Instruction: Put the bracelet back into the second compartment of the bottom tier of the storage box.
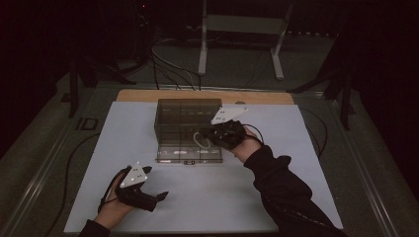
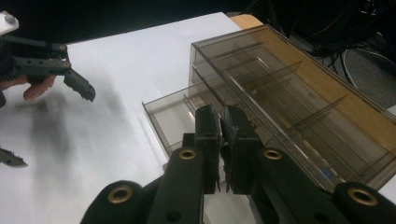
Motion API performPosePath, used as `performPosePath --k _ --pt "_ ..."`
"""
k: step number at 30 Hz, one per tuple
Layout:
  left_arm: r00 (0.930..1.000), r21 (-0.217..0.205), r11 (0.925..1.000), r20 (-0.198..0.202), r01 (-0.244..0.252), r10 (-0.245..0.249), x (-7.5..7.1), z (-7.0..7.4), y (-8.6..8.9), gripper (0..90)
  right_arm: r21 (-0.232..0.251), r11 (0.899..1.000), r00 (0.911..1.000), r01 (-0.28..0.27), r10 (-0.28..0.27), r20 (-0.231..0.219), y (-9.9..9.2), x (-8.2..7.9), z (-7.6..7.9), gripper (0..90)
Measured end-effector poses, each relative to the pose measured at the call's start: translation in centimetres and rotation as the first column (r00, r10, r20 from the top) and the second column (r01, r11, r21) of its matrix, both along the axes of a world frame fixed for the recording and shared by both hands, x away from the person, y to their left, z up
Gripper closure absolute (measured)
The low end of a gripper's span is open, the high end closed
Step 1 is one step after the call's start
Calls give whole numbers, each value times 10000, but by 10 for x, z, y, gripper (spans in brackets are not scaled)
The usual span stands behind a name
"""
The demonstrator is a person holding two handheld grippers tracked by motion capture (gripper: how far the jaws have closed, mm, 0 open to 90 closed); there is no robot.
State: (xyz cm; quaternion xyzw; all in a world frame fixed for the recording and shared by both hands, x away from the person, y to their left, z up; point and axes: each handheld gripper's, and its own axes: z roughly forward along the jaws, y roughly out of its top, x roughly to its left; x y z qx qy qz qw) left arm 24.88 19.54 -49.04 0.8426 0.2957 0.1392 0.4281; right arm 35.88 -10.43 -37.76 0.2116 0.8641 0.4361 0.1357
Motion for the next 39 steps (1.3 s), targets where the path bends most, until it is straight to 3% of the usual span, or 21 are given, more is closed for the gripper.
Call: performPosePath --k 18,37,39 --pt "10000 -14 10000 5 24 -24 0 0 0 0 78 10000 9999 8 -9 124 26 13 -6 858" --pt "10000 -83 9999 41 76 -76 0 0 -1 0 -254 9995 9997 -175 171 -177 46 26 -37 858" --pt "10000 -84 9999 43 61 -61 0 0 0 0 -323 9993 9994 -197 187 -306 48 29 -47 858"
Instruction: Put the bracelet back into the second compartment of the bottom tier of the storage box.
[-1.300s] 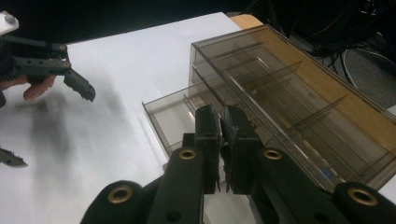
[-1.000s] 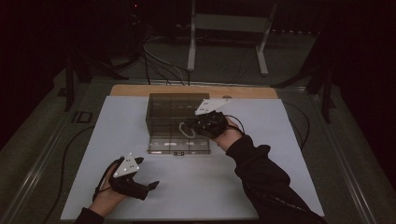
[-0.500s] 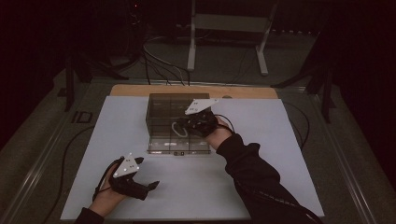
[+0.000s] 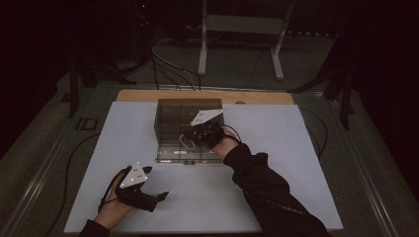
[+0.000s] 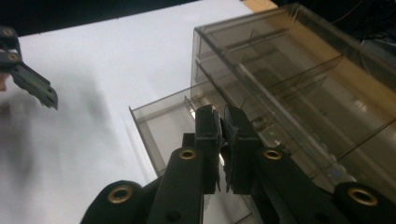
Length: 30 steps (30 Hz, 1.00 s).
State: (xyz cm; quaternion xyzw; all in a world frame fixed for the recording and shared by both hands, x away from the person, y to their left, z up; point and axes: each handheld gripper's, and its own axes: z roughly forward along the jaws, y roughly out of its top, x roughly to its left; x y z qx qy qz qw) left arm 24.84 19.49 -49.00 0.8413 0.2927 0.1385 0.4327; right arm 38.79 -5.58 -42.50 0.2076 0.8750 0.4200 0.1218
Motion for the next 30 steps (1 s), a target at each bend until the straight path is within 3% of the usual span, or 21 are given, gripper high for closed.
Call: performPosePath --k 20,22,25,30 --pt "10000 -12 10000 0 49 -49 0 0 0 0 -609 9981 9982 81 -117 -594 4 3 -38 858" --pt "10000 -13 10000 -4 52 -52 0 0 0 0 -609 9981 9982 81 -117 -594 4 3 -38 858" --pt "10000 -5 10000 10 34 -34 0 0 0 0 -1009 9948 9980 159 -219 -585 4 3 -47 858" --pt "10000 -32 10000 -1 44 -44 0 0 0 0 -1019 9946 9978 211 -275 -609 2 5 -51 858"
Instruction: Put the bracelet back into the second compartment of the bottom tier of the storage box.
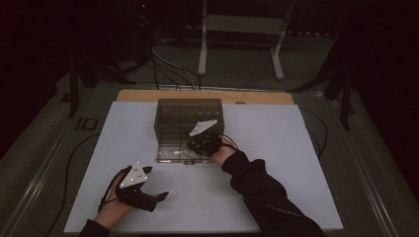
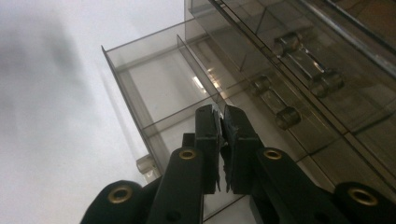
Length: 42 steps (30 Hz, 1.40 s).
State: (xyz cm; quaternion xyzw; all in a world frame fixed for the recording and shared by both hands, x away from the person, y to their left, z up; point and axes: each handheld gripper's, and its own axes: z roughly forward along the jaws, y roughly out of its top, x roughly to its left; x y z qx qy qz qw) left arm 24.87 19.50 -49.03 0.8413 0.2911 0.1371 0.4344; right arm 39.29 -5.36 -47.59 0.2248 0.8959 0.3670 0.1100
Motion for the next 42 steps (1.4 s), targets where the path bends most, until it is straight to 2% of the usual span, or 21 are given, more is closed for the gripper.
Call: performPosePath --k 7,14,27,31,32,33,38,42 --pt "10000 17 10000 -1 9 -9 0 0 0 0 -276 9993 9997 236 -236 26 -1 3 -8 857" --pt "10000 64 10000 -25 45 -45 0 0 0 0 -353 9992 9997 188 -192 -131 -3 5 -13 857" --pt "10000 58 10000 -40 47 -47 0 0 0 0 -617 9980 9995 109 -126 -275 -3 6 -15 852" --pt "10000 47 10000 -40 48 -48 0 0 0 0 -440 9990 9997 121 -131 -216 -4 5 -12 835" --pt "10000 56 10000 -41 47 -47 0 0 0 0 -273 9996 9997 61 -67 -234 -5 5 -9 777" --pt "10000 51 10000 -43 40 -40 0 -1 0 0 -273 9996 9997 61 -67 -234 -5 5 -9 777" --pt "10000 28 10000 -38 28 -28 0 -1 0 0 55 10000 9998 -57 58 -195 -5 1 0 607" --pt "10000 74 10000 -45 40 -40 0 0 -1 0 339 9991 9994 -240 249 -259 -6 -2 6 531"
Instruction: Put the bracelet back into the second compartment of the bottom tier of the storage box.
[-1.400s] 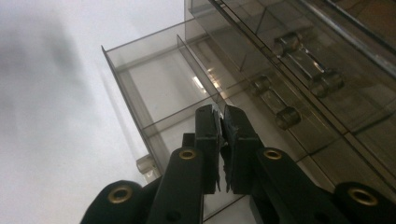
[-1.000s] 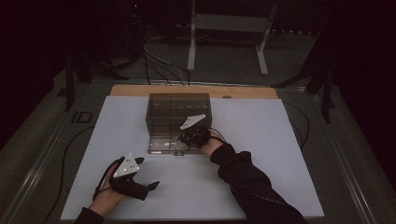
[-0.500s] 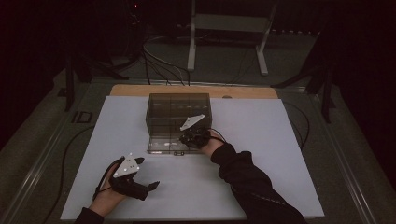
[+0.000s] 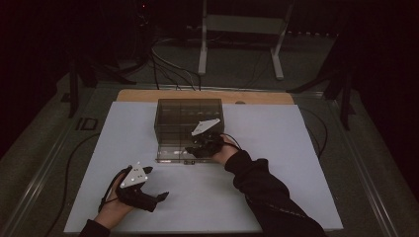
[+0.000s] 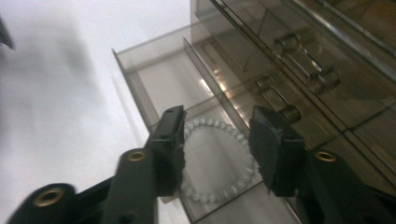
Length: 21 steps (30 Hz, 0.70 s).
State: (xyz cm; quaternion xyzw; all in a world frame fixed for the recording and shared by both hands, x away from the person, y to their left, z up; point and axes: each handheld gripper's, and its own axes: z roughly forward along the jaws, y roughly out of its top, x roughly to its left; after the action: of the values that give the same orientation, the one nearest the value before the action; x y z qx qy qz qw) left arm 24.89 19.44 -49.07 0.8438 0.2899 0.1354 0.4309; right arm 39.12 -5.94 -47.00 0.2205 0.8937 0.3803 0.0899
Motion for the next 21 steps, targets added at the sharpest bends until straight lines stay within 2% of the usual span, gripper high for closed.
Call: performPosePath --k 2,4,5,9,10,11,13,14,16,17,19,20,21 --pt "10000 2 10000 1 3 -3 0 0 0 0 72 9998 9998 -194 195 -108 0 -1 3 478" --pt "10000 3 10000 0 -3 3 0 0 0 0 115 9996 9996 -247 249 -139 -1 -2 5 467" --pt "10000 21 10000 2 -3 3 0 0 0 0 163 9995 9994 -278 281 -192 -1 -3 6 429" --pt "10000 -11 10000 33 -14 14 0 0 0 0 447 9988 9994 -220 231 -243 -4 -5 15 330" --pt "10000 -11 10000 33 -14 14 0 0 0 0 447 9988 9994 -220 231 -243 -4 -5 15 330" --pt "10000 -3 10000 21 -20 20 0 0 0 0 496 9986 9997 -202 207 -86 -6 -6 17 287" --pt "10000 1 10000 16 -35 35 0 0 0 0 528 9984 9998 -193 196 -53 -7 -6 19 285" --pt "10000 24 10000 23 -43 43 0 0 0 0 614 9979 9998 -205 209 -60 -8 -7 21 247" --pt "10000 -16 10000 16 -34 34 0 1 0 0 620 9980 9999 -148 151 -49 -9 -7 22 230" --pt "10000 -8 10000 35 -49 49 0 1 0 0 644 9977 9997 -194 204 -141 -11 -7 23 193" --pt "10000 -7 10000 25 -29 29 0 1 0 0 650 9978 9996 -145 160 -216 -12 -8 24 184" --pt "10000 12 10000 27 -32 32 0 1 0 0 694 9973 9995 -221 238 -231 -14 -8 25 133" --pt "10000 11 10000 18 -24 24 0 1 0 0 694 9973 9995 -221 238 -231 -14 -8 25 133"
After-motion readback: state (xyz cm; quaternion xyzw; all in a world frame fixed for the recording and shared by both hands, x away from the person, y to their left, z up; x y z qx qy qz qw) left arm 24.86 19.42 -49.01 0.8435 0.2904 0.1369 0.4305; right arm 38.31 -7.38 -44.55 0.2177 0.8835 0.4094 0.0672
